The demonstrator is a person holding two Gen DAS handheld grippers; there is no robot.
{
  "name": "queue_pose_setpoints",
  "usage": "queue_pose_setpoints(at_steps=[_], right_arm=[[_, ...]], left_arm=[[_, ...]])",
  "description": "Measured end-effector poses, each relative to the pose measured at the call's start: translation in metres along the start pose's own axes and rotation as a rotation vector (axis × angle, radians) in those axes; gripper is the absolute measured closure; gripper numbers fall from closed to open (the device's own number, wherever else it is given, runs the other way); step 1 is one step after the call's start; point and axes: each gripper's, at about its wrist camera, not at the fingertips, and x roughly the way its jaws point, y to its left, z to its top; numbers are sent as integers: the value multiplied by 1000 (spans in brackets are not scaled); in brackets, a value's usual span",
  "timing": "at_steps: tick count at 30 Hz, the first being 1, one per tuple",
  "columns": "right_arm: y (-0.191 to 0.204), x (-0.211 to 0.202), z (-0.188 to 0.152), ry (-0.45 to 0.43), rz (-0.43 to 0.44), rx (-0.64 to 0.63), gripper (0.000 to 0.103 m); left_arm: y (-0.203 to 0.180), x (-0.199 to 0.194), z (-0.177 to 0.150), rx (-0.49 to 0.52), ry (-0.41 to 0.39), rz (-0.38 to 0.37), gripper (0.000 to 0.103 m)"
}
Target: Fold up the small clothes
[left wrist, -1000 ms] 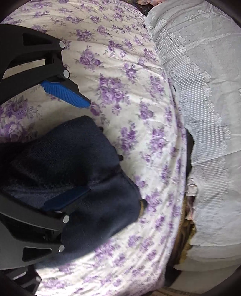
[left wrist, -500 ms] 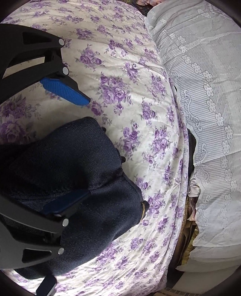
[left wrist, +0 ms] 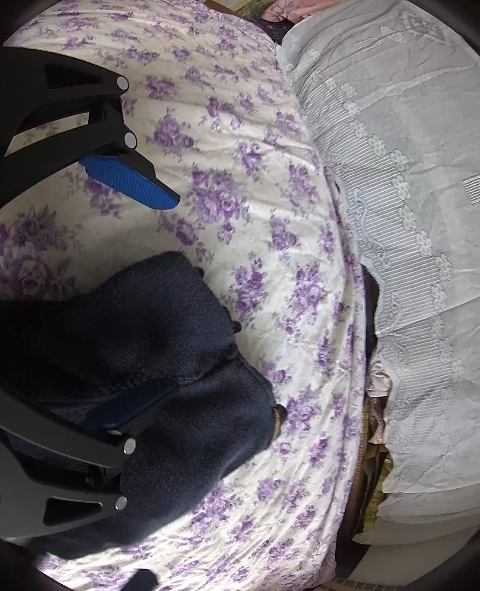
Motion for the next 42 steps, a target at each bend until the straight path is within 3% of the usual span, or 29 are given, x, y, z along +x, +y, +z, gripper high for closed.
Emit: queue_pose_setpoints(at_steps=[4,8,12,14,17,18,20,23,25,27,30,34,35,37,39,42], right_arm=[[-28,23,-7,97,-20,94,34],[-59,43,-15,182,104,265,20],[-73,49,-17,209,185,363,19],[-80,53,-15,217,228,428,19],[-91,65,-8,246,308,529,19],[-93,72,-6,263,332,552,19],[-96,87,-5,299,352,575,19],[-97,107,-7,332,380,607,18],[-94,118,-3,332,389,598,18],[-90,126,0,333,393,562,18],[-83,126,1,309,384,524,19],[-85,127,1,301,403,518,28],[-84,128,1,298,409,514,31],[-84,124,0,286,403,511,36],[-84,118,0,266,388,509,39],[-87,104,1,239,367,516,41]], left_arm=[[10,-10,-2,-22,14,-71,10],[12,16,-22,-37,135,-38,7],[39,12,-35,-213,162,-175,7],[49,9,-41,-305,174,-294,7],[44,9,-40,-319,182,-350,7],[42,7,-38,-327,176,-427,7],[37,0,-33,-343,150,-503,7],[24,2,-28,-285,157,-490,7],[21,19,-33,-289,220,-467,7],[25,25,-34,-310,233,-495,7],[28,22,-34,-362,226,-669,7],[17,27,-38,-329,249,-636,9],[19,27,-37,-330,244,-633,12],[23,28,-35,-345,230,-625,28],[28,24,-33,-363,198,-616,52],[28,10,-31,-356,157,-618,60]])
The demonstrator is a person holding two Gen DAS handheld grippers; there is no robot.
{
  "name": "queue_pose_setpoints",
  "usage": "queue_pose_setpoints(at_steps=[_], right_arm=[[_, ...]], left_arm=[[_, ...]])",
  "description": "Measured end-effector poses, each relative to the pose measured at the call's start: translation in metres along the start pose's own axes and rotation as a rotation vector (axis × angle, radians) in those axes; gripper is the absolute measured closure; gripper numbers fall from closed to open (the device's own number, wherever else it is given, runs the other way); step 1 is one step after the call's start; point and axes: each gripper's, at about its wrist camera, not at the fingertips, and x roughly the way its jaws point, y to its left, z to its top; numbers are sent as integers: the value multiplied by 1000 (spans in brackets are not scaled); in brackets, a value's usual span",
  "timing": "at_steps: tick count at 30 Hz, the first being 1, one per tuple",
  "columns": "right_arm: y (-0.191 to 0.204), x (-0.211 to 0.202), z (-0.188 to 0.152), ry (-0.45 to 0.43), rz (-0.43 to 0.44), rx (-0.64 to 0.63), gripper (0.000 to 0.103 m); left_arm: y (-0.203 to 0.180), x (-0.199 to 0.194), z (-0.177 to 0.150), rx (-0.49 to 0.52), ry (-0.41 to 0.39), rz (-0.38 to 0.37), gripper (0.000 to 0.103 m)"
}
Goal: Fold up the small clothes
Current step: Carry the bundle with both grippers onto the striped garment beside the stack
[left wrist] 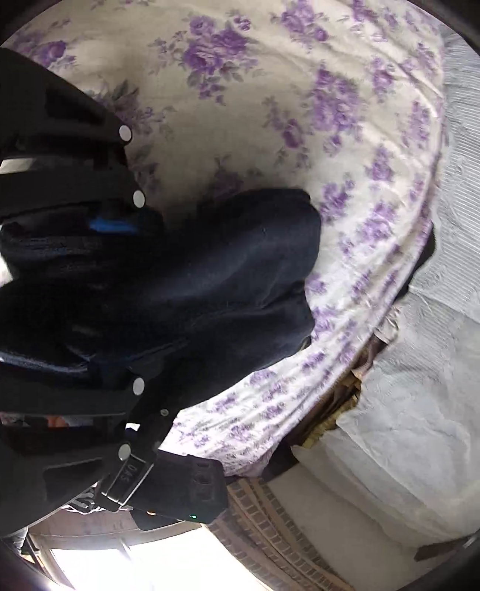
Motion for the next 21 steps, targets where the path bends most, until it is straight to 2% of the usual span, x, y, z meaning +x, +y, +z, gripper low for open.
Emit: queue_pose_setpoints(at_steps=[5,11,17,21], right_arm=[[2,-48,-13,-55,-60,-25,43],[-13,-110,-37,-64,-83,-12,43],[-39,-177,-69,-81,-157,22,43],[-57,-221,-87,-112,-187,66,44]], left_arm=[[-47,4,-22,89,28,36,60],[-108,7,-66,179,45,48,60],[-168,33,-109,260,108,32,60],[-198,44,-126,271,133,-19,61]])
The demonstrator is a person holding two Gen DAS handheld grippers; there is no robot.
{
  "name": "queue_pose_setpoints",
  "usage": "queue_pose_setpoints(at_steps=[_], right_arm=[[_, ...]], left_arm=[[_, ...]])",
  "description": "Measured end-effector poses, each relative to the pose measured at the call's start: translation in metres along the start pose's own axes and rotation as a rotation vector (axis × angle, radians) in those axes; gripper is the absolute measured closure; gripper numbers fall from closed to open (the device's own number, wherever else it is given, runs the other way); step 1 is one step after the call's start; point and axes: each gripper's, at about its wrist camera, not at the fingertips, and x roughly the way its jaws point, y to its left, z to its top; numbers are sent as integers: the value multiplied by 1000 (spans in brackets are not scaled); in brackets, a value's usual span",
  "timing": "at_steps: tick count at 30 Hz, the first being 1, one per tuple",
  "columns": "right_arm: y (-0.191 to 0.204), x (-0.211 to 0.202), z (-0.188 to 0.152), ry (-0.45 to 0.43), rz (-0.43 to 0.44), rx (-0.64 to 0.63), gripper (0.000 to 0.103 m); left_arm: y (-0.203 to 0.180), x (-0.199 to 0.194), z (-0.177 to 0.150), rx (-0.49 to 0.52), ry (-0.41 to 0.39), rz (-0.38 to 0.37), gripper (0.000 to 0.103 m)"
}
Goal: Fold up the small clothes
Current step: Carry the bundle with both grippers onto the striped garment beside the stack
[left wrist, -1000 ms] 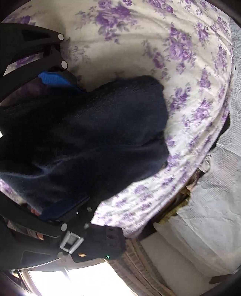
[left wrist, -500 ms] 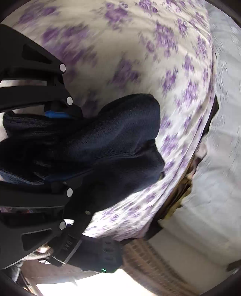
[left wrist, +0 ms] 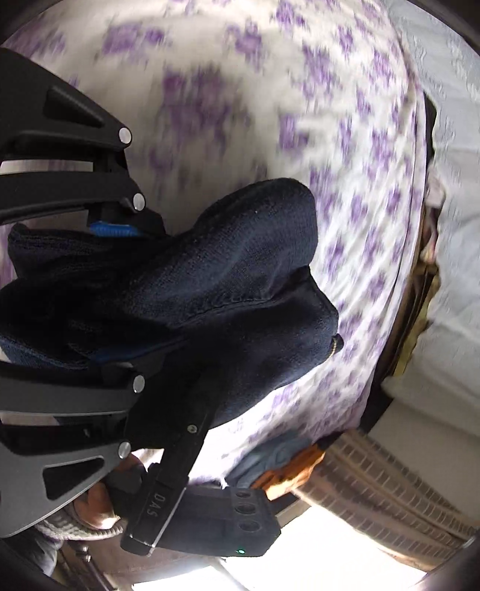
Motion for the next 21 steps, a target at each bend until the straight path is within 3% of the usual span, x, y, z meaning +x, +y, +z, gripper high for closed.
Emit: queue_pose_setpoints(at_steps=[9,21], right_arm=[[-42,-108,-5,-139,-103,1,44],[-117,-276,-14,-371,-263,125,44]], left_arm=[[-97,30,3,79,25,-149,61],[-284,77,34,328,95,-317,62]])
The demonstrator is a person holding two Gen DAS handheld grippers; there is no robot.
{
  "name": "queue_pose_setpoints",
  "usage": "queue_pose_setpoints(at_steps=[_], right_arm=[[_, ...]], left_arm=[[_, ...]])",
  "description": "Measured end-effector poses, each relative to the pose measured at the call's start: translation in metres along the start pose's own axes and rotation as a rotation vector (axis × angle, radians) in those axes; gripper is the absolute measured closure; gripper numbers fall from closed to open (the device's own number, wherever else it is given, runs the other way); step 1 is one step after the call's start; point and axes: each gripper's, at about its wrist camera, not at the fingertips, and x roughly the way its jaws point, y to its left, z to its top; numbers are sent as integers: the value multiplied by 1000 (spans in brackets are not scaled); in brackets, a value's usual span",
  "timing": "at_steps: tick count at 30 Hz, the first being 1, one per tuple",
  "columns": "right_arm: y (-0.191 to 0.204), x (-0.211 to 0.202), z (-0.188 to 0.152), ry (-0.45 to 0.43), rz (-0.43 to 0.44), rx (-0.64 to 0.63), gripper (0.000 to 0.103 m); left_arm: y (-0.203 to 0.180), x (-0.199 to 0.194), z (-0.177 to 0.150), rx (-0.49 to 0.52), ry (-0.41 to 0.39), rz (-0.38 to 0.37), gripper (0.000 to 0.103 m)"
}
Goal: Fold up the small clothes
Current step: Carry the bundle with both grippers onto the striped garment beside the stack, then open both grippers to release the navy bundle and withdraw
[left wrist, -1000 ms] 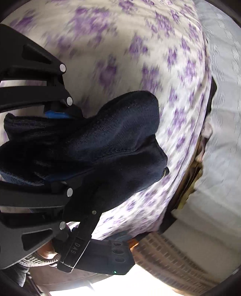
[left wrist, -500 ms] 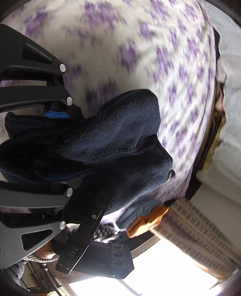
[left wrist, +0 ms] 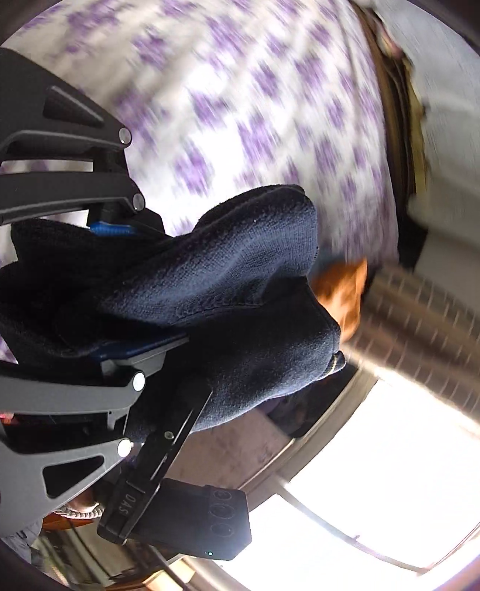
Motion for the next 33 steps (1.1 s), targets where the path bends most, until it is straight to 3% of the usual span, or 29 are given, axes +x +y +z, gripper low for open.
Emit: queue_pose_setpoints(at_steps=[7,13,19,22,24,27,30,31,33], right_arm=[[-55,-73,22,-99,-80,98,44],[-89,-102,26,-146,-183,160,44],[-157,-105,7,-143,-273,259,45],[-197,-91,-12,-114,-241,366,40],[-206,-88,-19,-135,-193,366,39],[-201,-83,-18,-145,-214,316,37],[-197,-84,-15,-144,-247,292,36],[-193,-88,-13,-151,-279,278,35],[-176,-100,-6,-180,-371,207,35]], left_arm=[[-78,54,34,115,76,-95,62],[-125,110,49,163,168,-144,62],[-137,169,46,176,243,-129,61],[-121,196,30,143,289,-95,51],[-115,199,27,118,278,-121,46],[-116,194,23,158,257,-101,46],[-114,182,24,113,249,-98,46],[-112,171,24,100,229,-92,42],[-114,150,21,131,152,-16,23]])
